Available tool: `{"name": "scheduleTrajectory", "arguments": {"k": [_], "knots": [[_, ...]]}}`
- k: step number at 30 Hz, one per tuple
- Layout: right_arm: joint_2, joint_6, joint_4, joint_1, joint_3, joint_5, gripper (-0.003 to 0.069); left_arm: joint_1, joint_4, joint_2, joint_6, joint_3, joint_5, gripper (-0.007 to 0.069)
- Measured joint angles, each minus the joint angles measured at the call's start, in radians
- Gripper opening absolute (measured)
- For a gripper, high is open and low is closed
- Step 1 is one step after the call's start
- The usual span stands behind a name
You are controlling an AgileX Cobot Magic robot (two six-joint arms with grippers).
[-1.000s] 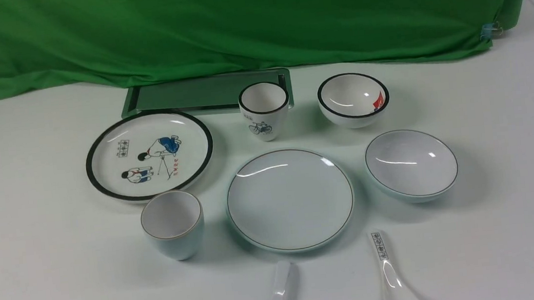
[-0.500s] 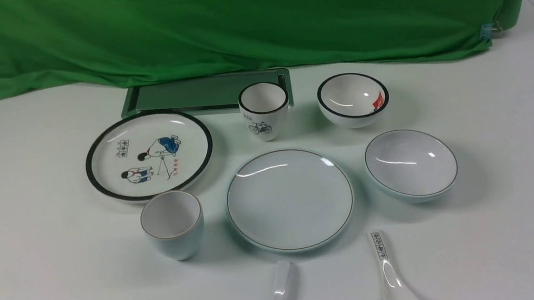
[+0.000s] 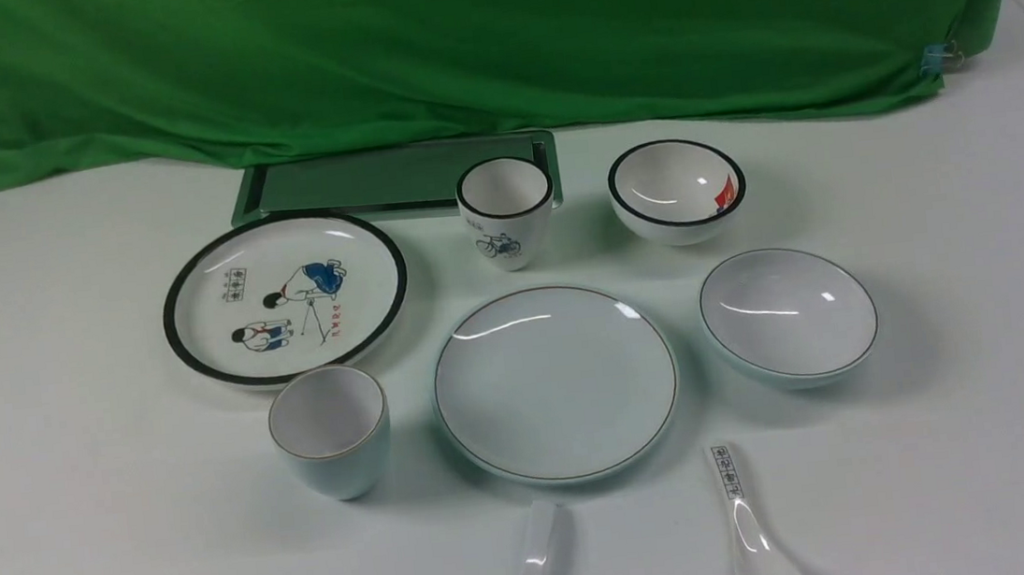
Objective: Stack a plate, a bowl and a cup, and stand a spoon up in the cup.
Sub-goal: Use the right arm to grab a blue rice bowl
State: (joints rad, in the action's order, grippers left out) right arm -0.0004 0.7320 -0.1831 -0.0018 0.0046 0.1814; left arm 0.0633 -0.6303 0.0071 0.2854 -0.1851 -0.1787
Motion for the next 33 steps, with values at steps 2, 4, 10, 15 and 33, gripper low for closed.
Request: {"name": "scheduleTrajectory", "arguments": {"k": [2,4,10,15,33], "knots": [[0.0,-0.083,-0.001,0.0,-0.021,0.01,0.0211,0.0,0.076,0.031,-0.044,-0.088,-0.082,-0.0029],[0.036,-0.26,-0.002,0.0,-0.103,0.016,0.0128,0.0,0.214,0.151,-0.12,-0.222,-0.253,-0.0029],[0.244,-0.658,-0.002,0.0,-0.337,0.08,0.0009,0.0,0.355,0.478,-0.374,-0.497,-0.588,-0.0029],[0.542,-0.932,-0.002,0.001,-0.605,0.247,0.0008,-0.043,0.394,0.783,-0.552,-0.691,-0.797,-0.0029],[1.412,-0.999,0.006,0.184,-1.086,0.61,0.0013,-0.656,0.617,1.265,-0.529,-0.974,-0.795,-0.0029]]}}
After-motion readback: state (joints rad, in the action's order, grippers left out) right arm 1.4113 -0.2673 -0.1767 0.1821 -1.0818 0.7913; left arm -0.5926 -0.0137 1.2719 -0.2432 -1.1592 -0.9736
